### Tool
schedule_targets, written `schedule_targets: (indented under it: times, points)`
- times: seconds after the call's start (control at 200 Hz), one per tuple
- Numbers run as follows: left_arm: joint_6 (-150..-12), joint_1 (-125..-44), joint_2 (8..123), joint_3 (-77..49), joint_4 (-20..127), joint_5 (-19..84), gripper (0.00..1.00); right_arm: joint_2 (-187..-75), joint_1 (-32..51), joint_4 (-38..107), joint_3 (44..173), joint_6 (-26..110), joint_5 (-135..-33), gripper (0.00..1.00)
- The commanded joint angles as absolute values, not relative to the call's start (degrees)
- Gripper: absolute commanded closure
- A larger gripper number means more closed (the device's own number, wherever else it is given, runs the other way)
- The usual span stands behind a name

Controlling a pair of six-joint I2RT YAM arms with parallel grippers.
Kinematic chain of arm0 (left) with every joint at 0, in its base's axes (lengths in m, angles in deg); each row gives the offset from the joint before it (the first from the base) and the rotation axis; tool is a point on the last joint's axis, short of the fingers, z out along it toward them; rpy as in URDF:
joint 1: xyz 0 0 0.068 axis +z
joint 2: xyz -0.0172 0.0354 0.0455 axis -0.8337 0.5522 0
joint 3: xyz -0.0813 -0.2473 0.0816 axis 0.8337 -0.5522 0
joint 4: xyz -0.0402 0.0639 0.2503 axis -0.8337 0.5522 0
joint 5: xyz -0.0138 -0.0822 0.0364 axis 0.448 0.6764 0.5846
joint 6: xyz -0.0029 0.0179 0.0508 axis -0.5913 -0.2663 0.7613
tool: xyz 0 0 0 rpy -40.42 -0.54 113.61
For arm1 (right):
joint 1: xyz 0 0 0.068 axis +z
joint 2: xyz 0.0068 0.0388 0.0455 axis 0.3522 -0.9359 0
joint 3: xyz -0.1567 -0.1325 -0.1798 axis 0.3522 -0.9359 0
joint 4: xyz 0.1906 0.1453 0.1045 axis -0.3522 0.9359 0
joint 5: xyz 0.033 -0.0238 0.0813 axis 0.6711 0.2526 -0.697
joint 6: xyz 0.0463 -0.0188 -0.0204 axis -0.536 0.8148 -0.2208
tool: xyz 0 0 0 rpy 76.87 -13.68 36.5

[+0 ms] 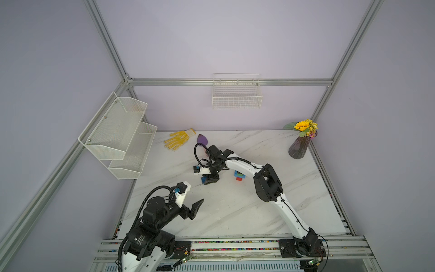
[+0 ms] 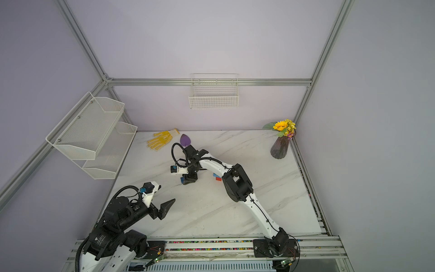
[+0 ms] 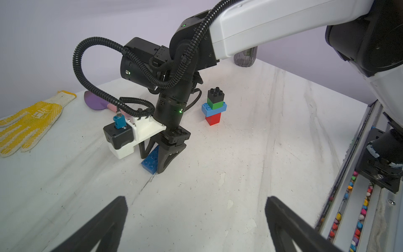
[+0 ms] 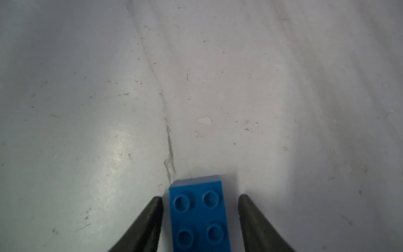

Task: Assemble the letter f with lego
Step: Pick up the lego brick from the center of the board, then assemble the lego brick with the lego brick.

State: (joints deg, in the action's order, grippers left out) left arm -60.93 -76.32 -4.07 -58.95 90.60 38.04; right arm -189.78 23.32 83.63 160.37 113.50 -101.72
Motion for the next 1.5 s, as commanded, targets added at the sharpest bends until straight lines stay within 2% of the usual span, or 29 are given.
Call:
schedule_targets:
  times: [0.0, 0.22, 0.315, 0.5, 0.62, 1.1, 1.495]
  points:
    - [-60.3, -75.7, -4.6, -58.4, 89.1, 39.3, 0.0, -190.6, 24.0, 85.5, 161.9, 114.5, -102.6, 0.51]
    - [-60.2, -75.6, -4.6, -58.3, 89.1, 39.6, 0.0, -190.3, 24.1, 86.5, 162.2, 114.7, -102.3, 0.83]
    - [-60.2, -75.5, -4.5, -58.4, 89.1, 39.6, 0.0, -189.9, 24.1, 86.7, 162.5, 114.5, -102.1, 0.9]
    - [-60.3, -75.5, -4.7, -58.4, 89.1, 39.5, 0.0, -187.2, 22.9, 86.8, 162.9, 112.0, -101.6, 0.96]
    - [-60.3, -75.5, -4.7, -58.3, 89.1, 39.4, 0.0, -183.7, 20.6, 86.6, 162.1, 108.4, -102.4, 0.98]
    - [-60.1, -75.5, -4.3, -58.4, 89.1, 40.2, 0.0, -157.7, 12.2, 87.4, 146.1, 104.6, -91.9, 0.98]
    - [-60.3, -75.5, -5.0, -58.5, 89.1, 39.2, 0.0, -146.0, 9.7, 84.3, 127.7, 107.8, -93.8, 0.98]
